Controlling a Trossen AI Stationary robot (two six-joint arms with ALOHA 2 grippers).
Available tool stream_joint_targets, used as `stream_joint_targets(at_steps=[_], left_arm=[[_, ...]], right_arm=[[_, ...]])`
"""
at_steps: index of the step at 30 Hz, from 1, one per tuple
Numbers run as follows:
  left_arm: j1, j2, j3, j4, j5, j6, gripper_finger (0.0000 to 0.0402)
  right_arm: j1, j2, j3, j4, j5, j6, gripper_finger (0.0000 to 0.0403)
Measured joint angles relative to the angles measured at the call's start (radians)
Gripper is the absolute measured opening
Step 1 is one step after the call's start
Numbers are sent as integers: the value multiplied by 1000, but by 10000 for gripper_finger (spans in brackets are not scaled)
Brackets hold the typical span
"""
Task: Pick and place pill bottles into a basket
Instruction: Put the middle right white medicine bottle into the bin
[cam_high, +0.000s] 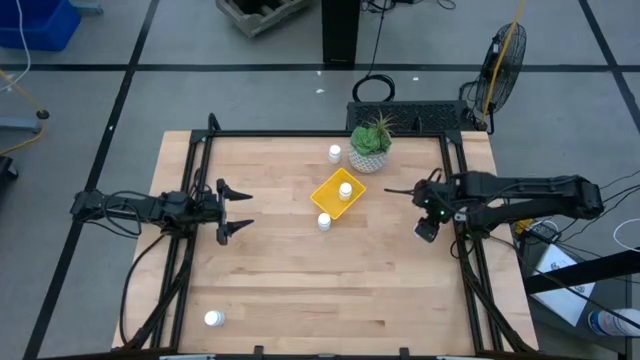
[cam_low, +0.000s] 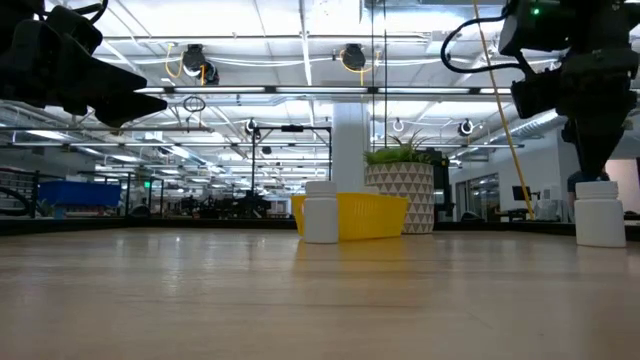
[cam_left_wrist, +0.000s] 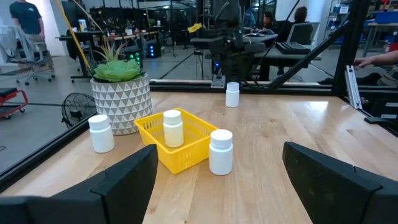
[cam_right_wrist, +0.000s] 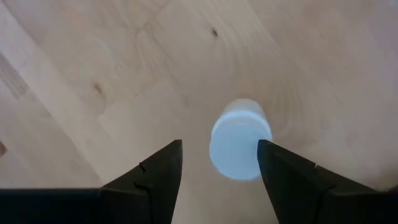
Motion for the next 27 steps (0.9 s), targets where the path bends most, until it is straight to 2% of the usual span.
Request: stream_joint_targets(at_steps=[5, 20, 24, 27], left_arm=[[0, 0, 0, 0, 0, 0, 351], [0, 0, 0, -1, 0, 0, 351], [0, 0, 0, -1, 0, 0, 351], [0, 0, 0, -1, 0, 0, 351]], right_arm=[[0, -3, -36, 48, 0, -4, 202], [0, -12, -46, 22, -12, -46, 201], [-2, -20, -21, -9, -56, -46, 198], [-11, -19, 15, -57, -40, -78, 197]])
